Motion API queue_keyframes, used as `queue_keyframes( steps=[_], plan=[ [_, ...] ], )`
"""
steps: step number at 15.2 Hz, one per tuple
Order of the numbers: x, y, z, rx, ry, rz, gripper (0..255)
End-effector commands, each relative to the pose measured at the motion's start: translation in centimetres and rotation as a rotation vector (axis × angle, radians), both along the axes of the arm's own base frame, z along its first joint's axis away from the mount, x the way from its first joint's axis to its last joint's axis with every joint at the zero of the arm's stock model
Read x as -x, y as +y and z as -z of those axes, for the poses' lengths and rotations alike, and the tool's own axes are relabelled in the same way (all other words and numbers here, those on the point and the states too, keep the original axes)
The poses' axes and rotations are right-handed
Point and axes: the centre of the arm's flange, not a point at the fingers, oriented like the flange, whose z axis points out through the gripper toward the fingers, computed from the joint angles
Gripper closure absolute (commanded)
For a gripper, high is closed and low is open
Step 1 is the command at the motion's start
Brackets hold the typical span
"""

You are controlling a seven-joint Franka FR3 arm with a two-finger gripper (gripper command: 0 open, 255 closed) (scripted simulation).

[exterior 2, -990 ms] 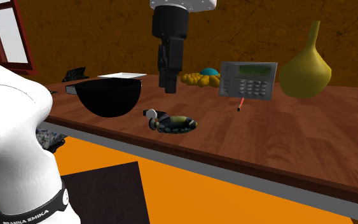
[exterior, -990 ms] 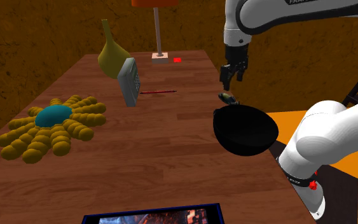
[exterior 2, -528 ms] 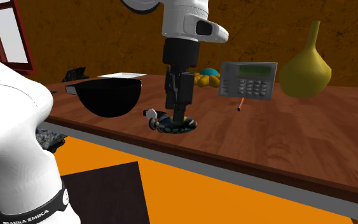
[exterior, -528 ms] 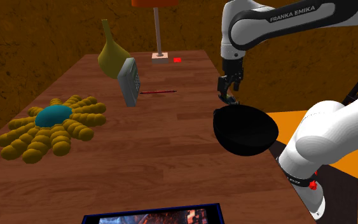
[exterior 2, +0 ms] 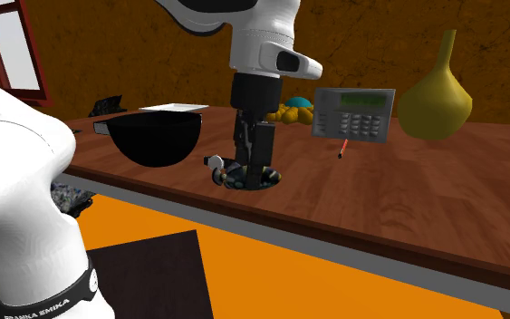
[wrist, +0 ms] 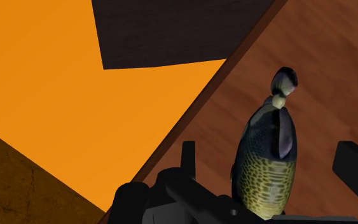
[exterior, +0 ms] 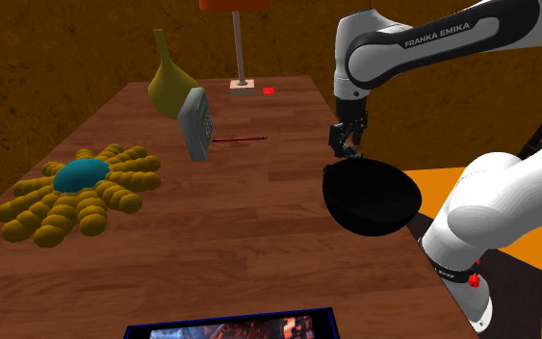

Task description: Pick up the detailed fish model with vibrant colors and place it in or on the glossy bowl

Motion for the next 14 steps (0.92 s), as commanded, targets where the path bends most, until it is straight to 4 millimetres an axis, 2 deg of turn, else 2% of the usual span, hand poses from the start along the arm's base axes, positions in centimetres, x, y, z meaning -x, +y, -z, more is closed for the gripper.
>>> queue_keyframes(
  steps=[1,3,4,13,14],
  plan=[
    [0.0,0.0,0.02,0.0,0.0,0.0,0],
    [0.0,0.0,0.01,0.0,0.0,0.0,0],
    [0.0,0.0,0.01,0.0,0.0,0.0,255],
    [0.0,0.0,0.02,0.0,0.0,0.0,255],
    [0.01,0.0,-0.51,0.0,0.0,0.0,255]
  ],
)
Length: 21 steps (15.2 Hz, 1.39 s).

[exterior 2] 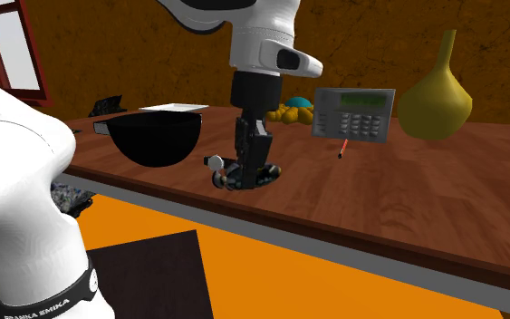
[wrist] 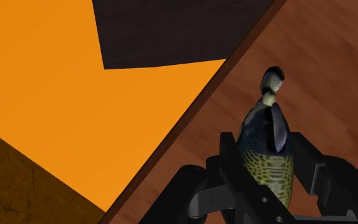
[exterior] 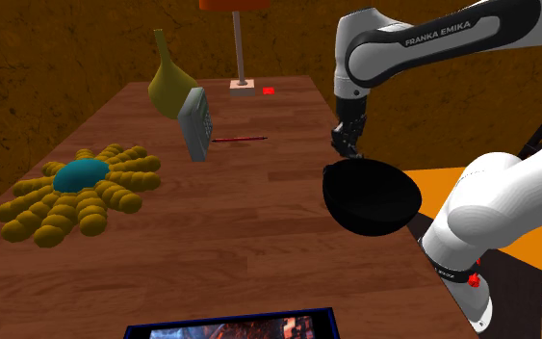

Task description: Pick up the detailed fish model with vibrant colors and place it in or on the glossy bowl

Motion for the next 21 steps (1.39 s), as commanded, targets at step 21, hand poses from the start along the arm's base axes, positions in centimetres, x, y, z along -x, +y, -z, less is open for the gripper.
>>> queue_keyframes(
  steps=[21],
  plan=[
    [0.0,0.0,-11.3,0.0,0.0,0.0,255]
  ],
)
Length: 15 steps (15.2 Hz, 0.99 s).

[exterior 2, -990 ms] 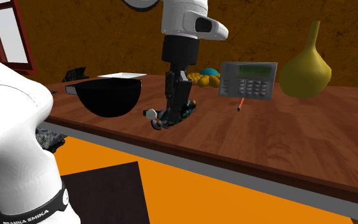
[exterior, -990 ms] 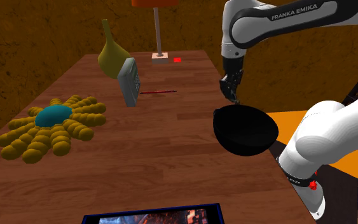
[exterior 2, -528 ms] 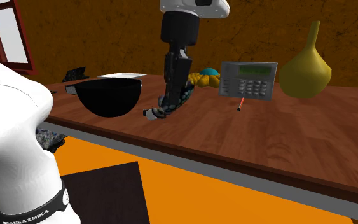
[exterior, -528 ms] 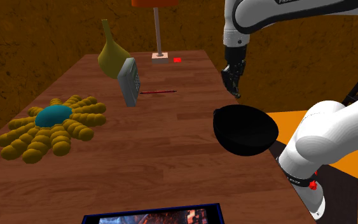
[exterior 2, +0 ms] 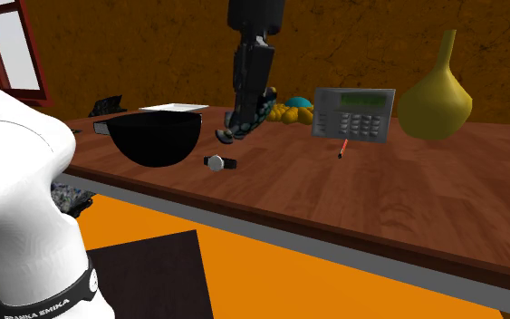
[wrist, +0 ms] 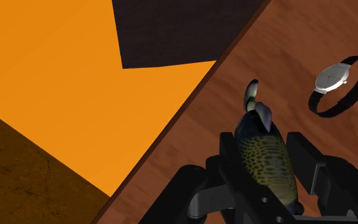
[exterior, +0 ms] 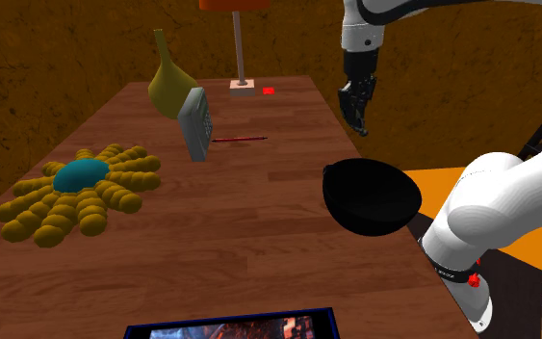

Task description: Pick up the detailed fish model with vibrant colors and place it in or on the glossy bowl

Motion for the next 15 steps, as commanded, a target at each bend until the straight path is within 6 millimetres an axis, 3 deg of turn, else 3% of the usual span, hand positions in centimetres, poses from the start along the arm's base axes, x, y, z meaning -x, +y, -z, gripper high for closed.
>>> queue_keyframes(
  steps=[1,11,15],
  plan=[
    [-0.1,0.1,-1.1,0.0,0.0,0.0,255],
    [-0.1,0.1,-6.0,0.0,0.0,0.0,255],
    [3.0,4.4,-6.0,0.0,0.0,0.0,255]
  ],
)
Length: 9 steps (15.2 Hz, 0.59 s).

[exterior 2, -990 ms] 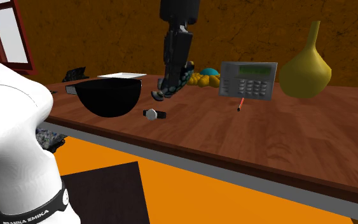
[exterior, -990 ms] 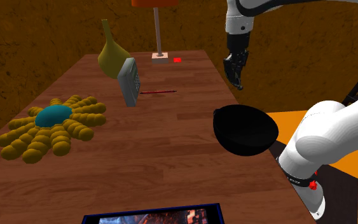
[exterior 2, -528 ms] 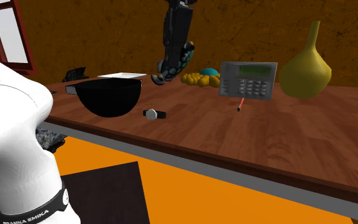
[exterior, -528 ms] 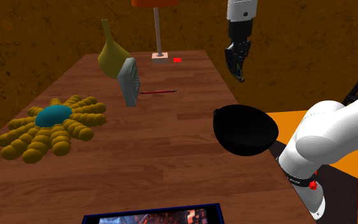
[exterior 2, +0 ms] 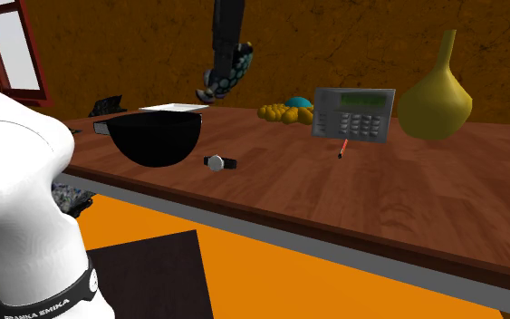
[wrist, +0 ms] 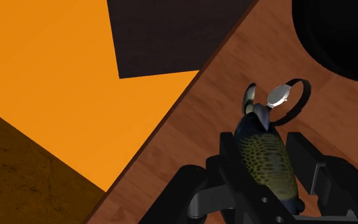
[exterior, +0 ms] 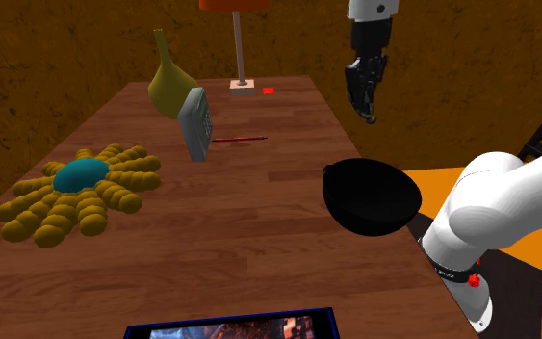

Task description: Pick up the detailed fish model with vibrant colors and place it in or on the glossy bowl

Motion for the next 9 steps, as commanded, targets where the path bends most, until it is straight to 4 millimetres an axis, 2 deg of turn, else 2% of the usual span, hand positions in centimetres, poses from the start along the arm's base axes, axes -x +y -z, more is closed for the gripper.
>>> queue_keyframes(
  steps=[1,9],
  plan=[
    [1.3,2.0,0.2,0.0,0.0,0.001,255],
    [7.5,10.6,0.2,0.0,0.0,0.001,255]
  ],
)
